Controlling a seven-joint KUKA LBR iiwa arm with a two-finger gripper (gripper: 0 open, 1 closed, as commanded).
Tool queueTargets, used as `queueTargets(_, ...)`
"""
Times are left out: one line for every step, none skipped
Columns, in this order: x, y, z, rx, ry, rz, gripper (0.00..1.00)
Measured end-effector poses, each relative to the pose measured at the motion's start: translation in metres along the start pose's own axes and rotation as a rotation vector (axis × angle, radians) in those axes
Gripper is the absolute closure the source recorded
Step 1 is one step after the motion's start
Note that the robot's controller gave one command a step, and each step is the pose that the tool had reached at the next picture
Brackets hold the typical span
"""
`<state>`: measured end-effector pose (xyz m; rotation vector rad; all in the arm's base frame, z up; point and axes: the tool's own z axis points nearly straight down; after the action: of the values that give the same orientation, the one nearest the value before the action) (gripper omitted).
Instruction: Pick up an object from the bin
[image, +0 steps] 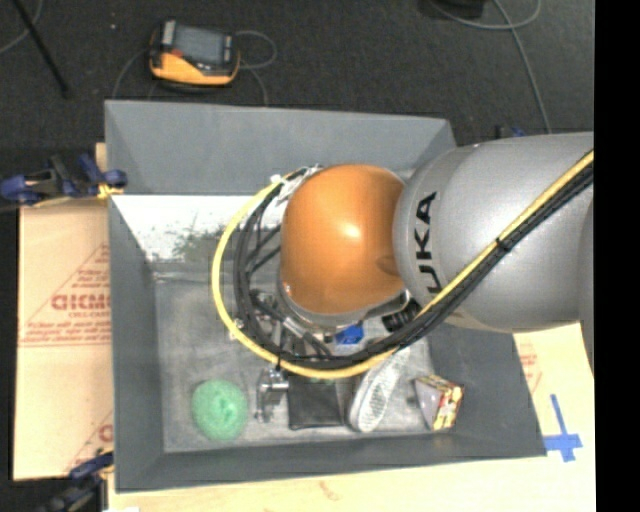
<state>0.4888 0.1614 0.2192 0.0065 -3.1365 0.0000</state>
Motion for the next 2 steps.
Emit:
queueTargets(-0.002,-0.001,-0.004,-0.001,-0.007,0.003,0.00)
queueTargets(0.000,-0.003,0.029,-0.001,-0.012,-0.105,0.00)
